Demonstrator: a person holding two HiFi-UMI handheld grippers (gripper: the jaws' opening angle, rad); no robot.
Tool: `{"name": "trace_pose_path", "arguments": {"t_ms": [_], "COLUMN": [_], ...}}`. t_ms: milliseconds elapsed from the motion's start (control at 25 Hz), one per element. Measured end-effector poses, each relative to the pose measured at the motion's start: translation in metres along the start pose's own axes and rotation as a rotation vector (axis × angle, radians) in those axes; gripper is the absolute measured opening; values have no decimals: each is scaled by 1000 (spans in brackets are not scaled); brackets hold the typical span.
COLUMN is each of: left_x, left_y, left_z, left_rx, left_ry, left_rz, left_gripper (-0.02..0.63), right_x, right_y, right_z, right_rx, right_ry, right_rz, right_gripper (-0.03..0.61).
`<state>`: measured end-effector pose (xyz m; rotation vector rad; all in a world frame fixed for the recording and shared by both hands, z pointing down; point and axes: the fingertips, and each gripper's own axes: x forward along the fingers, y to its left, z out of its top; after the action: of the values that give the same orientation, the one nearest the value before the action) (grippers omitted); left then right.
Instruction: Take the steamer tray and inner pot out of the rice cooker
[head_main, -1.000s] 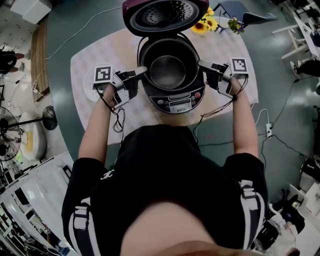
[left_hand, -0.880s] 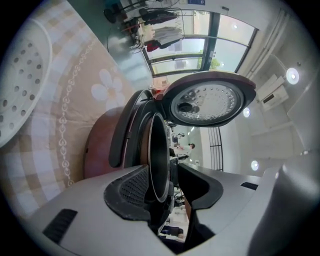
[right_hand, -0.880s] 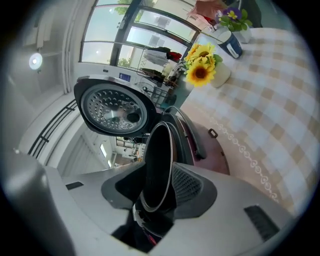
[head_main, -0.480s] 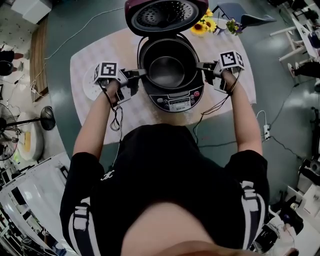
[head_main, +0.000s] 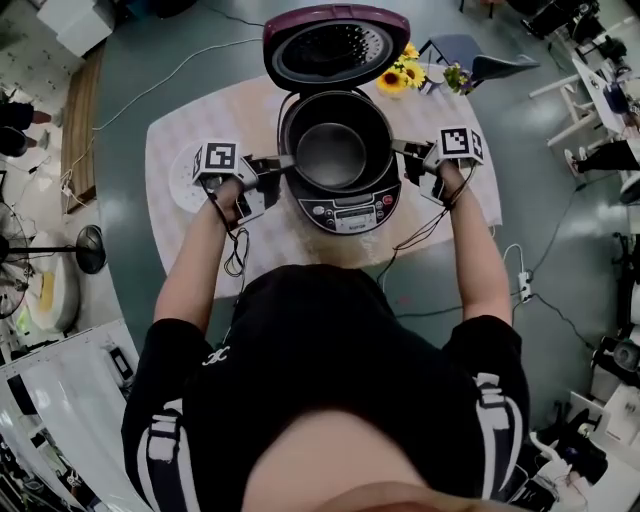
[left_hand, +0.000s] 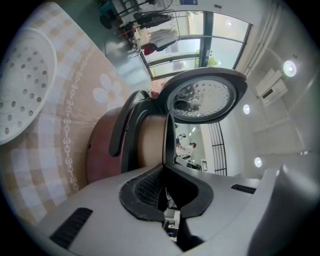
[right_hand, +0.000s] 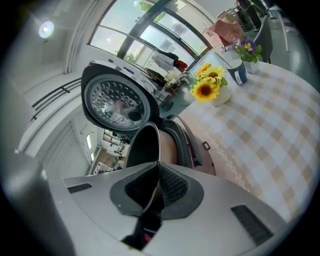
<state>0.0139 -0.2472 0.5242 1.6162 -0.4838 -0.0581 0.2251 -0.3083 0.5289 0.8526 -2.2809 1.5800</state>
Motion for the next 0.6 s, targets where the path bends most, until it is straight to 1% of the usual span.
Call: {"name": "trace_pose_path", "arguments": {"t_ms": [80,160,280,360,440,520,600], "left_x": [-4,-9,-18,-26,-39,-52,-60], "left_y": [-13,-26,-53,-75,-95,-113,-129], "left_z": [1,0,-6,-8,-8,-8,-9], "left_rx": [20,35,47,89,119,139,168], "left_ry": [-11,-13,-19,-34,-54,-76,-97], "left_rz": [-25,-46,-91,-145,-194,-226,-241], "left_gripper": [12,12,12,12,14,14,14], "right_x": [-12,-22,-39,-48,-55,-60,-67], "right_y": [13,30,55,73,92,114,134], "right_z": [11,18,22,20,18,18,18], "right_rx": [-56,-86,-89,-85,-110,-125,-118], "right_ry": [-29,-63,-105,-116,-125,-138,-151], "right_rz": [30,66,108,142,165,202,247], "right_gripper": [11,12,12,12,14,17,18]}}
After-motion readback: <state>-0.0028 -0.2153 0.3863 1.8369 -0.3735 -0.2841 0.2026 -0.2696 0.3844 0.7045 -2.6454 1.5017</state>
